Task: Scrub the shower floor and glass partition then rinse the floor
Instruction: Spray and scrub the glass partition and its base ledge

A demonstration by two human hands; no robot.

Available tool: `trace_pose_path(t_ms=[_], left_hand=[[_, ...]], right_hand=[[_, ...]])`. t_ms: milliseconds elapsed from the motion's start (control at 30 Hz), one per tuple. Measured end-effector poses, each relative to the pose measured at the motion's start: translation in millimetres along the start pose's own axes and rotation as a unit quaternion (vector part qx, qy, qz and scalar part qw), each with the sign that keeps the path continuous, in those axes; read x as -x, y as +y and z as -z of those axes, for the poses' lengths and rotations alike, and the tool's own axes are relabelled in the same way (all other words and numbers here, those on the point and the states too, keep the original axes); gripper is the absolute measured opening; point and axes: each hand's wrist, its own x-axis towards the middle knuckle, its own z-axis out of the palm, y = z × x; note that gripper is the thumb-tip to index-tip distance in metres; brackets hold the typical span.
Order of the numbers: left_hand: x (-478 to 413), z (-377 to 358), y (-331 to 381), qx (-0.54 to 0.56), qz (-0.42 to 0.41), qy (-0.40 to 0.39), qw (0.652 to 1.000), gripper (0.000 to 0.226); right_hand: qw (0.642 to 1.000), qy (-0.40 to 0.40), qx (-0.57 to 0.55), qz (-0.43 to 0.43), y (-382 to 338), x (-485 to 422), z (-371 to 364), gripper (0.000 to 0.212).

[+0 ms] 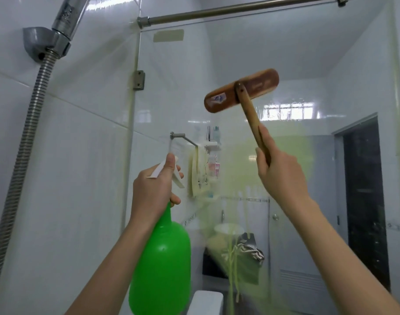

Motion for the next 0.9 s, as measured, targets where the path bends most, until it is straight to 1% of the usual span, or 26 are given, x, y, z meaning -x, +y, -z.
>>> trace_pose_path(t_ms=[67,133,167,233,300,367,400,467,533,567,600,633,700,767,833,900], left_hand=[[4,-1,1,0.003,-0.001,0.007,1.0,0.043],[6,1,2,0.001,-0.005,0.008,1.0,0.042],[10,-1,1,0.002,-0.003,0.003,1.0,0.04],[15,-2,1,0.007,-0.004,-0.001,1.0,0.038],[22,-11,2,-0.005,0.001,-0.011,1.0,0.039],[30,-17,2,-0.006,0.003,-0.021,1.0,0.04],[34,-20,1,-0.004,0.005,-0.022,1.0,0.039],[39,-23,0,0.007,0.003,-0.014,1.0,0.038],[44,-24,1,0.008,0.002,-0.018,1.0,0.039],[48,-26,2,0.011,0.003,-0.024,1.0,0.039],[50,-27,4,0.012,0.004,-0.028,1.0,0.039],[53,-30,5,0.009,0.006,-0.035,0.999,0.038],[60,-35,8,0.003,0.01,-0.046,0.999,0.038],[69,-40,8,0.008,0.018,-0.056,0.998,0.037],[78,-43,7,0.02,0.025,-0.06,0.998,0.035],[83,-43,7,0.025,0.024,-0.057,0.998,0.033]], right_hand=[[1.0,-0.006,-0.011,-0.017,17,51,4,0.06],[0.998,-0.038,-0.001,-0.051,22,119,9,0.065],[0.997,-0.055,0.006,-0.057,25,139,15,0.067],[0.999,-0.034,0.017,-0.017,30,119,14,0.066],[1.0,-0.017,0.008,-0.018,33,70,19,0.06],[1.0,-0.009,-0.01,-0.015,40,45,25,0.057],[1.0,-0.005,-0.015,-0.022,46,54,28,0.058],[0.999,-0.015,-0.019,-0.038,63,111,27,0.062],[0.997,-0.058,0.001,-0.059,63,178,35,0.071],[0.995,-0.075,0.011,-0.064,65,193,41,0.074],[0.996,-0.073,0.019,-0.048,68,188,41,0.074],[0.998,-0.05,0.033,-0.035,72,168,42,0.069],[0.999,-0.018,0.019,-0.042,73,115,49,0.06],[0.999,-0.004,0.005,-0.047,79,91,60,0.057],[0.997,-0.004,0.009,-0.078,90,120,67,0.06],[0.993,-0.026,0.004,-0.118,95,179,72,0.066]])
